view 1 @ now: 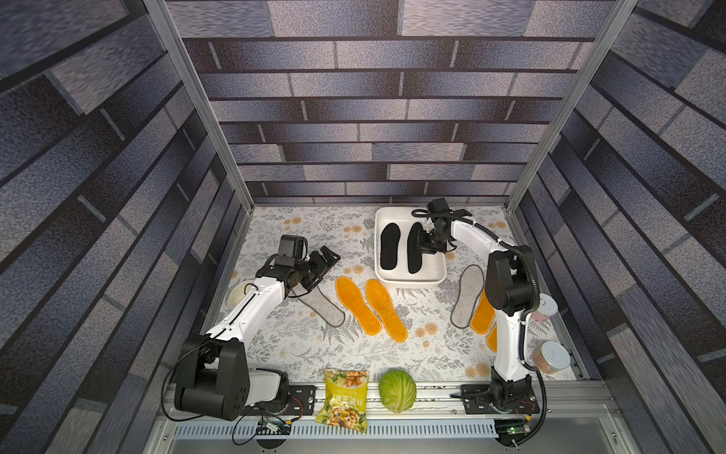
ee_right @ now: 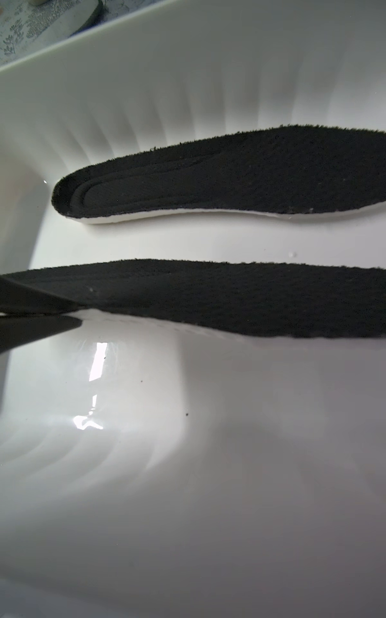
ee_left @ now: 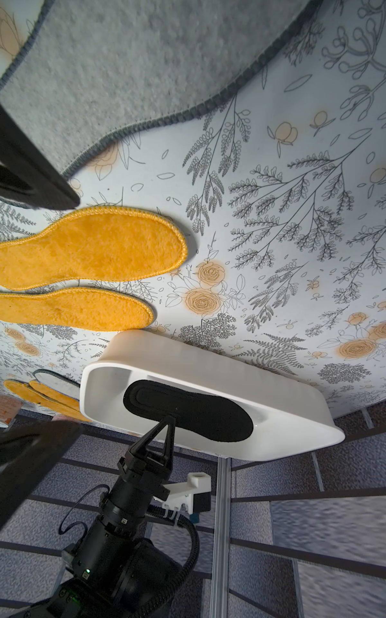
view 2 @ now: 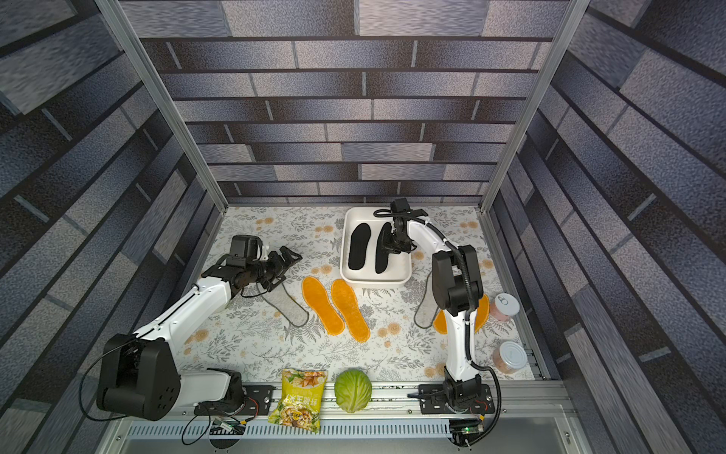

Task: Put the insoles into the storage box
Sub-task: Place the insole in the storage box.

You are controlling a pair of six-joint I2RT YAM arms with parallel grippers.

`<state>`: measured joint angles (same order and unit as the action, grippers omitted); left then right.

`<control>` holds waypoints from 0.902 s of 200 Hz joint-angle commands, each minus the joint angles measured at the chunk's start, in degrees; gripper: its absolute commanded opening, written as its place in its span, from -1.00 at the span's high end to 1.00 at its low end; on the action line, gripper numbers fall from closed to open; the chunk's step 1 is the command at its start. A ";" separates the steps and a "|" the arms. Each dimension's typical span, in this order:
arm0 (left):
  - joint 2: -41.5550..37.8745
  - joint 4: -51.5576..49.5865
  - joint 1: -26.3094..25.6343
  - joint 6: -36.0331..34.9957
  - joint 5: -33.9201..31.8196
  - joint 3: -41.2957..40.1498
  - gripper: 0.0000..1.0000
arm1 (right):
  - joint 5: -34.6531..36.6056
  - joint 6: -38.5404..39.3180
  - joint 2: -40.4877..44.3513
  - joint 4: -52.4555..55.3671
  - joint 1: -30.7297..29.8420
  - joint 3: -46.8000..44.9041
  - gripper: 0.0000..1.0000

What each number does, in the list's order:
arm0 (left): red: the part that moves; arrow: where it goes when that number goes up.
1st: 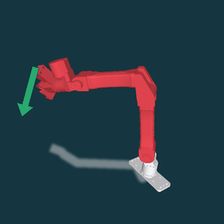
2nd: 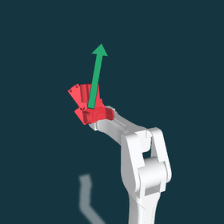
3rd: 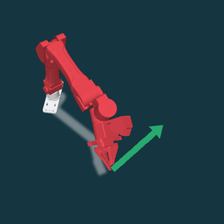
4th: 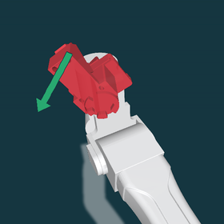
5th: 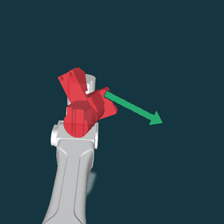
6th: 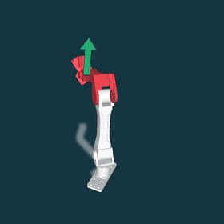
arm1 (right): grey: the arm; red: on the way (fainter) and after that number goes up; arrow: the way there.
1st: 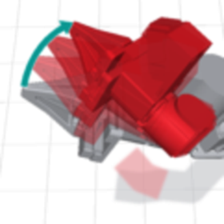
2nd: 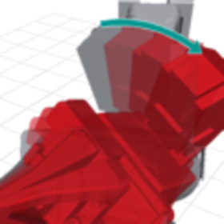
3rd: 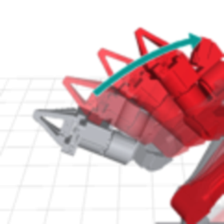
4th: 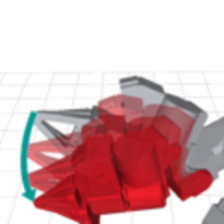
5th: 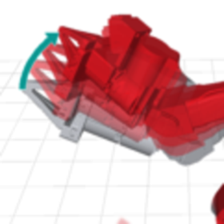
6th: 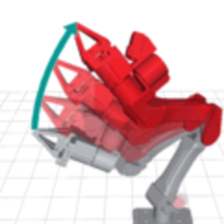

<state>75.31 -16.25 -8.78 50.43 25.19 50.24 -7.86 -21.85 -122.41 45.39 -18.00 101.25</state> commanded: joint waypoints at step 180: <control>-2.01 0.45 1.31 -0.42 0.83 -1.11 -1.00 | 2.53 -4.16 -2.61 0.50 -0.29 0.17 1.00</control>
<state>74.56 -15.81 -8.03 50.43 25.32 49.54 -4.54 -23.07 -124.51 47.27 -18.00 102.08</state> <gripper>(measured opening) 0.997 0.042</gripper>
